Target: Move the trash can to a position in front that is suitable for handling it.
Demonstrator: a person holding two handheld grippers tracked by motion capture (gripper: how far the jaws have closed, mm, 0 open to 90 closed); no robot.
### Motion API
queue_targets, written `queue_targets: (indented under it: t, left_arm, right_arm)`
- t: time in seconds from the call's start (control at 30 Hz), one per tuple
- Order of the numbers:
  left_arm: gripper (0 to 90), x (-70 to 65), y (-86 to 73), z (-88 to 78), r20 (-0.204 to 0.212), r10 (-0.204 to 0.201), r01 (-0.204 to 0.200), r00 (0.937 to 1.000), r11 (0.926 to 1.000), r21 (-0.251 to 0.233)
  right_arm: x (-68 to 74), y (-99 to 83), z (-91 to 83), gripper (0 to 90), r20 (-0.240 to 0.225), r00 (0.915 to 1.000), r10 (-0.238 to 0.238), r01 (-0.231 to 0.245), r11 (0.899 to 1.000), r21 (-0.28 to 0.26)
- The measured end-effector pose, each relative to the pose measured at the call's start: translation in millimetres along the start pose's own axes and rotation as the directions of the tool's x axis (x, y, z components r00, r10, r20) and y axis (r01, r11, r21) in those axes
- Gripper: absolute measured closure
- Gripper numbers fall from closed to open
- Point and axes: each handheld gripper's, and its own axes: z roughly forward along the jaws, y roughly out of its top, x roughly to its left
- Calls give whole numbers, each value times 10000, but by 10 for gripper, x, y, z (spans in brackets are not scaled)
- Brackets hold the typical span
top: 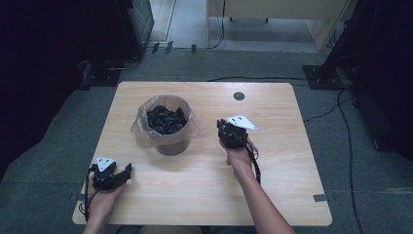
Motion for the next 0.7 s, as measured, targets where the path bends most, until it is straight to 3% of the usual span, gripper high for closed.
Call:
queue_targets:
  t: [0.13, 0.43, 0.6, 0.7]
  left_arm:
    - [494, -41, 108, -9, 65, -509, 510, 9987, 9985, -216]
    - [557, -196, 500, -21, -67, -593, 583, 9982, 9930, -1025]
    - [586, -245, 795, 79, -300, -810, 754, 9963, 9851, -1544]
    - [625, -261, 969, 141, -414, -1000, 910, 9941, 9795, -1800]
  right_arm:
    - [60, 89, 172, 872, -1, 9999, 166, -166, 9999, -20]
    - [209, 141, 477, 892, -102, 9997, 226, -222, 9989, 405]
    - [259, 144, 556, 892, -155, 9998, 112, -104, 9988, 478]
    - [273, 168, 591, 892, -150, 9994, 308, -302, 9989, 366]
